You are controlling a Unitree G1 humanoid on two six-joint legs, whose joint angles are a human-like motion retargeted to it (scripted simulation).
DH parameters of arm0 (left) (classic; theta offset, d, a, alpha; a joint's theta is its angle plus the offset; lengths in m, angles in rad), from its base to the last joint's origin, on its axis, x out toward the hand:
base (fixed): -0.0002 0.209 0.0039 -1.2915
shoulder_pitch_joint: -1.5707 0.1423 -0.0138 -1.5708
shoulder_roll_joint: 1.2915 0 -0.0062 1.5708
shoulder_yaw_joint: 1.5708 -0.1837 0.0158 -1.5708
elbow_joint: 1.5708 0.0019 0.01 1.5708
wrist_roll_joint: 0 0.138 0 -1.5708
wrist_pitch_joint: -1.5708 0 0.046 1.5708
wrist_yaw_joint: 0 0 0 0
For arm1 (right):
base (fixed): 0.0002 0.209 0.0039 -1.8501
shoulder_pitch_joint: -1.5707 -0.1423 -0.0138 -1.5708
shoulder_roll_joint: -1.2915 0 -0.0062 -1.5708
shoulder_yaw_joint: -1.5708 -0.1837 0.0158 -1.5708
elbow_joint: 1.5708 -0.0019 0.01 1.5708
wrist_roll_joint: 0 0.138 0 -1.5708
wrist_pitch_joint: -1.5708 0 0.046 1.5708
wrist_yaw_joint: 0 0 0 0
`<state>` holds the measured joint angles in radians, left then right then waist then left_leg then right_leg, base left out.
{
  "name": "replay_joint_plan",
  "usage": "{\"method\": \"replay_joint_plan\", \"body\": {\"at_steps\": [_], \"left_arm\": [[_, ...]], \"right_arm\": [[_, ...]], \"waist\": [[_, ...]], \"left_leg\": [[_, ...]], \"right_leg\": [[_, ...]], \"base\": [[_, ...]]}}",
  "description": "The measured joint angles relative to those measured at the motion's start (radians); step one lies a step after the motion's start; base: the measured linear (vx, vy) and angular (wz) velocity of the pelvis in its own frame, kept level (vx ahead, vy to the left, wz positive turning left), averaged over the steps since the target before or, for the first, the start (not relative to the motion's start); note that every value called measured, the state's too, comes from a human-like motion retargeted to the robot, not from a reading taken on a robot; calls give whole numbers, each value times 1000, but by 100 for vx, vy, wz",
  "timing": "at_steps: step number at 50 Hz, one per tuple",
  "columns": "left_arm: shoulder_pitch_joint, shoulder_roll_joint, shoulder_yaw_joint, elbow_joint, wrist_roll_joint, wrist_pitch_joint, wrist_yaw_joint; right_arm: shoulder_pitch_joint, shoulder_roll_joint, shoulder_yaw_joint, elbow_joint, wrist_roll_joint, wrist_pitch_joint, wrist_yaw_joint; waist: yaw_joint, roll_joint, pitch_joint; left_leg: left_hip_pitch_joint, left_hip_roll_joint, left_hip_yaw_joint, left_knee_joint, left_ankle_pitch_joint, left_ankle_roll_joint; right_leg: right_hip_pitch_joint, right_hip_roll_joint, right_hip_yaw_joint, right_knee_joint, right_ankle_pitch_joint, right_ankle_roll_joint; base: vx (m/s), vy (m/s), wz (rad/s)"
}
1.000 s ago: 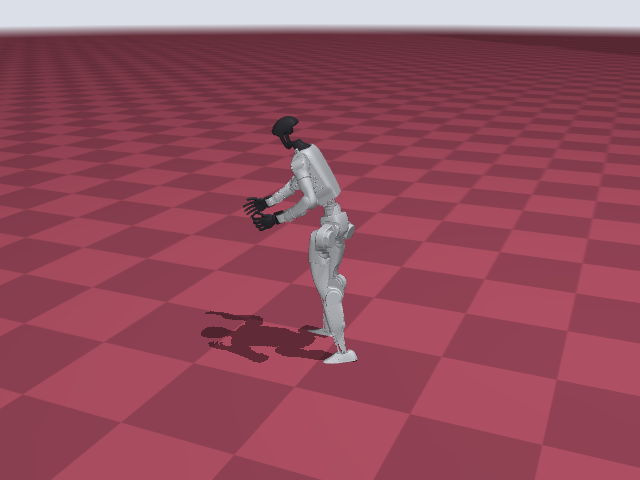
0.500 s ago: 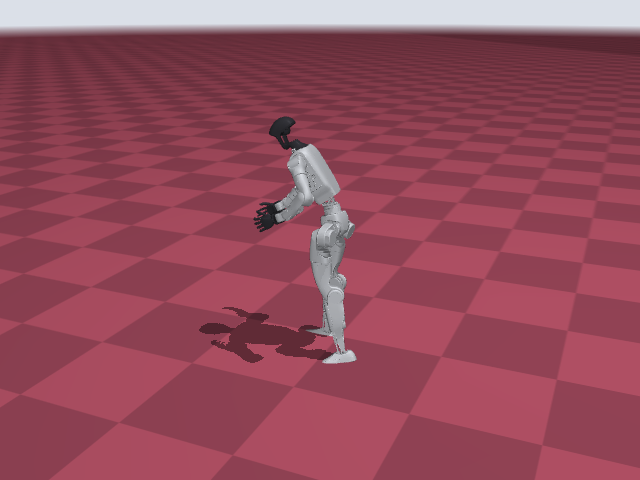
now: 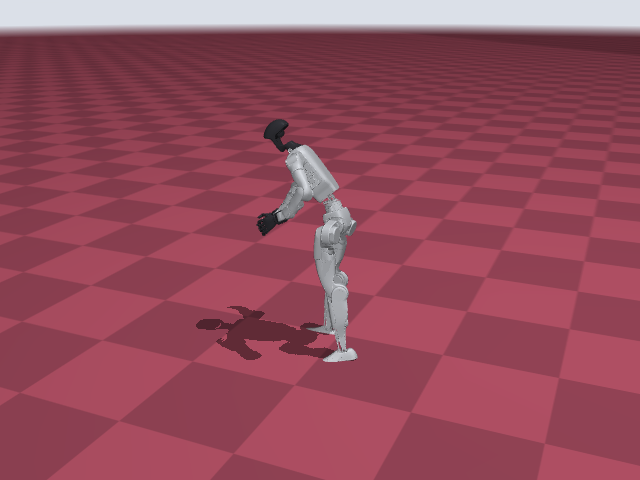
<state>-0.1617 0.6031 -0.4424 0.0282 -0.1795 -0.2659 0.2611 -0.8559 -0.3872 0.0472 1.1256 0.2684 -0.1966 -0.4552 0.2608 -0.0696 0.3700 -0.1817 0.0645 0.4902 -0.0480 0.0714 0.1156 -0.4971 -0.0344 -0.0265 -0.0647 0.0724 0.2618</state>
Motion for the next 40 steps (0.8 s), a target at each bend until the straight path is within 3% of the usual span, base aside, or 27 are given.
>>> {"method": "replay_joint_plan", "body": {"at_steps": [15,20,31,40], "left_arm": [[-28,-50,-61,97,60,49,-101],[-81,-86,-74,272,93,76,-113],[-222,-181,-29,829,166,149,-70],[-381,-260,-40,1102,216,179,-45]], "right_arm": [[21,33,38,-104,-97,18,37],[118,23,40,-313,-206,-5,-1],[453,41,32,-1017,-491,-28,-58],[514,68,147,-1202,-560,-5,-22]], "waist": [[-32,-73,-28],[-71,-114,-44],[-219,-200,-98],[-279,-232,-130]], "left_leg": [[21,-1,59,6,-19,2],[41,1,99,28,-43,0],[67,34,191,148,-133,-18],[40,76,213,278,-204,-11]], "right_leg": [[-3,20,39,0,14,0],[10,30,69,0,17,0],[50,51,152,3,32,0],[58,60,197,4,40,0]], "base": [[0,0,-15],[-1,2,-40],[-1,3,-38],[-1,2,-16]]}}
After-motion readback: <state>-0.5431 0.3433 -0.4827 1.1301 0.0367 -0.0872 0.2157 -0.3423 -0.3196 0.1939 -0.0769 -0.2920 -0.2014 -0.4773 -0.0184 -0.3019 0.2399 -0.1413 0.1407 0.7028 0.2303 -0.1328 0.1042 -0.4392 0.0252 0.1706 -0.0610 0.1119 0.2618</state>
